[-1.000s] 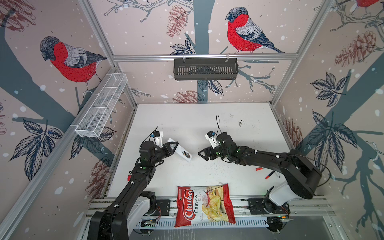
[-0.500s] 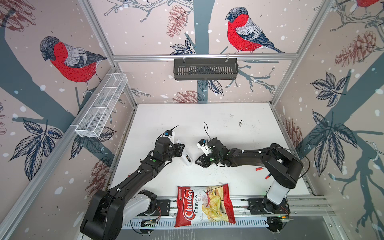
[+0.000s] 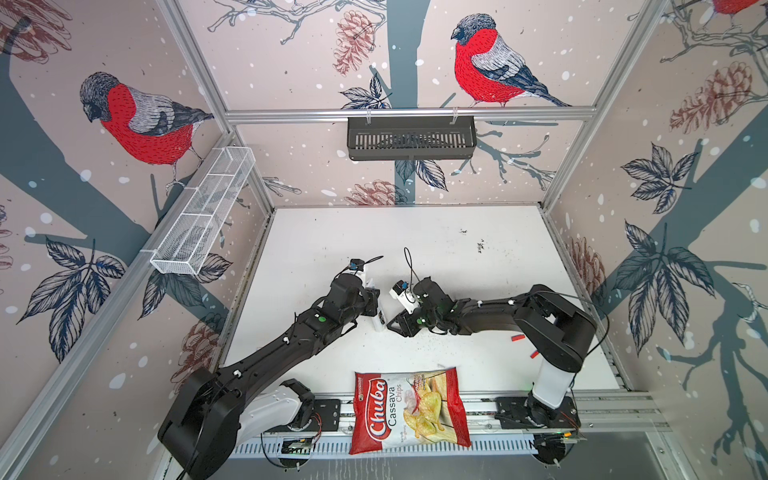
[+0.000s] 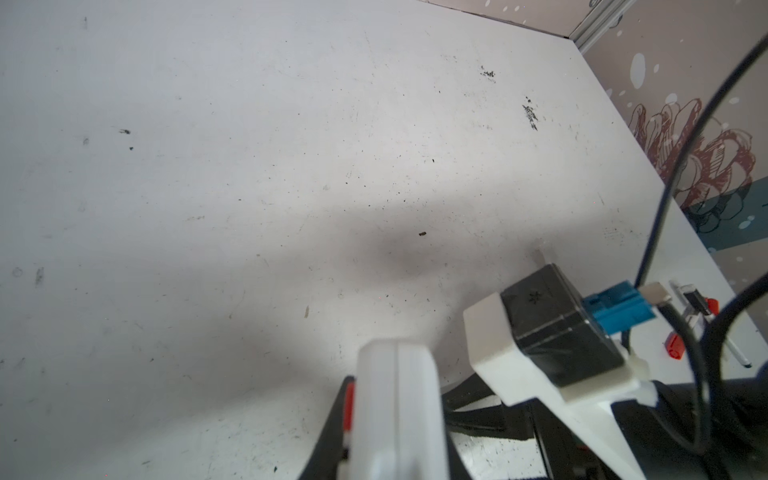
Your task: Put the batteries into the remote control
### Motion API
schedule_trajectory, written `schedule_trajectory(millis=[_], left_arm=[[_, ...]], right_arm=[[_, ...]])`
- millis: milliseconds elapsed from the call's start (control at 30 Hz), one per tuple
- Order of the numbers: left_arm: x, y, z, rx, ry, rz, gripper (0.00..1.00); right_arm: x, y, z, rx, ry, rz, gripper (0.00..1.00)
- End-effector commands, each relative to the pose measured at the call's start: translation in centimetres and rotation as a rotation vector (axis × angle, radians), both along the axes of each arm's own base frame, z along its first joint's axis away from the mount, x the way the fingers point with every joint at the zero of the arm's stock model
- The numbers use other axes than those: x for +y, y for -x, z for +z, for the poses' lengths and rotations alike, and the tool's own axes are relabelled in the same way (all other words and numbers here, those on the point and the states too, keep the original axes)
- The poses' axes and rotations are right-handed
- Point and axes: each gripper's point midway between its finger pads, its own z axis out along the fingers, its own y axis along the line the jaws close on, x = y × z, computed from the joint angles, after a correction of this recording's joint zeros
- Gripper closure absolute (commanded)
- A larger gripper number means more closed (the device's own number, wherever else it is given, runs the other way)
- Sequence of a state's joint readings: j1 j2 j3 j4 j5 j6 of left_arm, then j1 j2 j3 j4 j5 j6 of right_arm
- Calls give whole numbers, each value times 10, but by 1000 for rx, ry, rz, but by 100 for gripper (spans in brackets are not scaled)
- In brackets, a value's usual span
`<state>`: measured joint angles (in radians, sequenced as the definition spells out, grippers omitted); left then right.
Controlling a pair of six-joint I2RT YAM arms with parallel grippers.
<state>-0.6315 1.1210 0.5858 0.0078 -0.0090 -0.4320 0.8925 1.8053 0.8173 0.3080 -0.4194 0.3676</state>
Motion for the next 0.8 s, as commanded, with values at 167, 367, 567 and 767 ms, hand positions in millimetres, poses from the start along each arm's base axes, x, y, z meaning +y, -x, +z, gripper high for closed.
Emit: schedule_trajectory(millis=[167,367,567,767], left_arm=[[-14,2,6,-97,-168,-12,100],[-18,3,7,-137,-268,8,100],[-23,5,4,-138,-284,1,100],[-16,5,7,-137,-272,45,100]], right_arm=[[-7,5,-1,-6,-4,0,54],[-12,9,-6,3,8,6,54],[-12,10,-4,-2,-3,-1,48],[-13,8,-6,4,2,-10,47]])
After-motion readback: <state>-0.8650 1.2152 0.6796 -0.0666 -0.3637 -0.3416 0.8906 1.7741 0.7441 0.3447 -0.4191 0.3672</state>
